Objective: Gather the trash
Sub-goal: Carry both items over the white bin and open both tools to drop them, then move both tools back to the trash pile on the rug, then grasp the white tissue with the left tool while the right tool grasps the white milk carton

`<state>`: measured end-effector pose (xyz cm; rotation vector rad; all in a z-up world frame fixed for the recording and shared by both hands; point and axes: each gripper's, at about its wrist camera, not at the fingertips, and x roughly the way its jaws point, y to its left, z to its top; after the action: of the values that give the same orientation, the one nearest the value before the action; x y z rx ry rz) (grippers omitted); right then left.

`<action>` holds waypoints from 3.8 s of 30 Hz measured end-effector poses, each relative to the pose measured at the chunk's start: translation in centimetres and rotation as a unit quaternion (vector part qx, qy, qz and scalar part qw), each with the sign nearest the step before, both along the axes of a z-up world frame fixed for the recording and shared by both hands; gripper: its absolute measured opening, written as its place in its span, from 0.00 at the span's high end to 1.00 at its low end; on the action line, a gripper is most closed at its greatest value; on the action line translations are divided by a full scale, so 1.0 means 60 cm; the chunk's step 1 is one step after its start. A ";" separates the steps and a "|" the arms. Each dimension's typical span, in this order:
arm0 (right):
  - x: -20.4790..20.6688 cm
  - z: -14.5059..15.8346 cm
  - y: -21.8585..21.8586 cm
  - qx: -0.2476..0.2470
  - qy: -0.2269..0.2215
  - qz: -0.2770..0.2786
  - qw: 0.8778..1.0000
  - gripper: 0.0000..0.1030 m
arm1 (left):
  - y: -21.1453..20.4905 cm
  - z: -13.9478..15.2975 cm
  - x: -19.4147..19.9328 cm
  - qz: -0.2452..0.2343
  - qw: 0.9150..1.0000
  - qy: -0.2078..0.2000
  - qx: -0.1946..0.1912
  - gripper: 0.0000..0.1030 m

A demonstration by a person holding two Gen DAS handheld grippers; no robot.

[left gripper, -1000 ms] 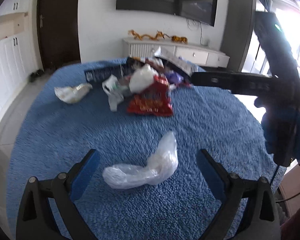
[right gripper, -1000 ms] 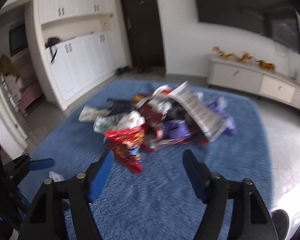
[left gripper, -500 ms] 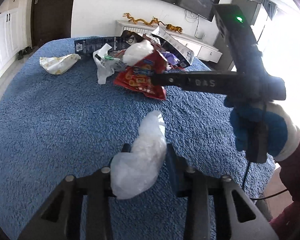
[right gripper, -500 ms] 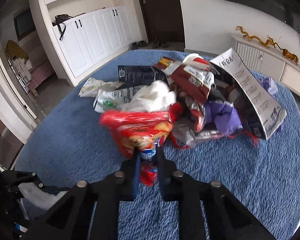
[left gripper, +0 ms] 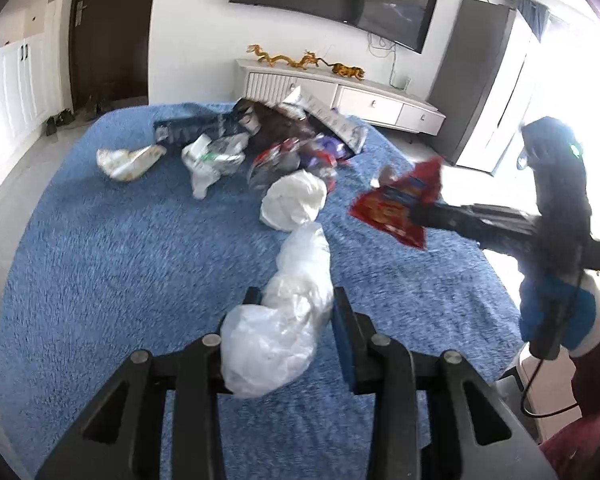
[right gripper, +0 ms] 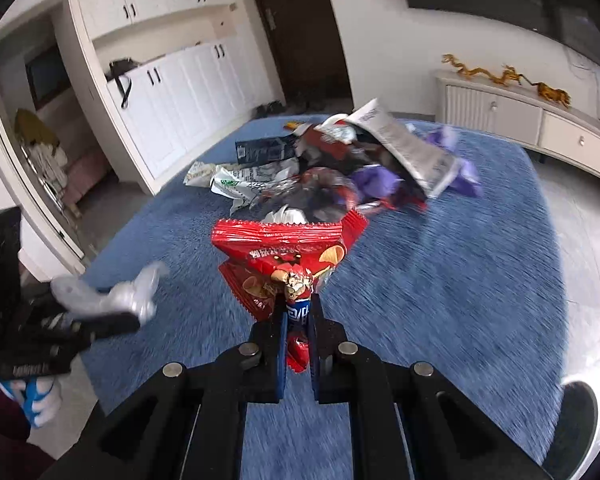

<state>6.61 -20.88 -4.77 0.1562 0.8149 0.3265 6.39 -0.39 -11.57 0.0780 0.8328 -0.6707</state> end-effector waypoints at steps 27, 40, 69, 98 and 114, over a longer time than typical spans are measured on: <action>-0.254 -0.225 -0.561 0.018 0.093 -0.383 0.919 0.91 | -0.803 -0.094 -0.019 -0.271 0.952 0.113 0.084 0.67; -0.288 -0.276 -0.587 0.017 0.127 -0.416 0.900 0.65 | -0.849 -0.129 -0.030 -0.276 0.944 0.165 0.072 0.46; -0.111 0.113 -0.233 -0.066 -0.103 -0.214 0.969 0.59 | -0.206 0.115 0.046 -0.039 0.996 -0.071 -0.036 0.38; 0.353 -0.056 -0.034 -0.176 -0.025 0.035 0.983 0.47 | -0.138 -0.090 0.227 0.030 0.996 0.080 -0.027 0.57; 0.189 0.052 -0.107 -0.066 -0.107 -0.021 0.992 0.68 | -0.112 -0.008 0.126 0.012 0.998 0.043 -0.053 0.86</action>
<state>17.94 -27.30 -1.67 0.0132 0.6181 0.2440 13.95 -7.12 -12.06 -0.0576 0.8781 -0.6985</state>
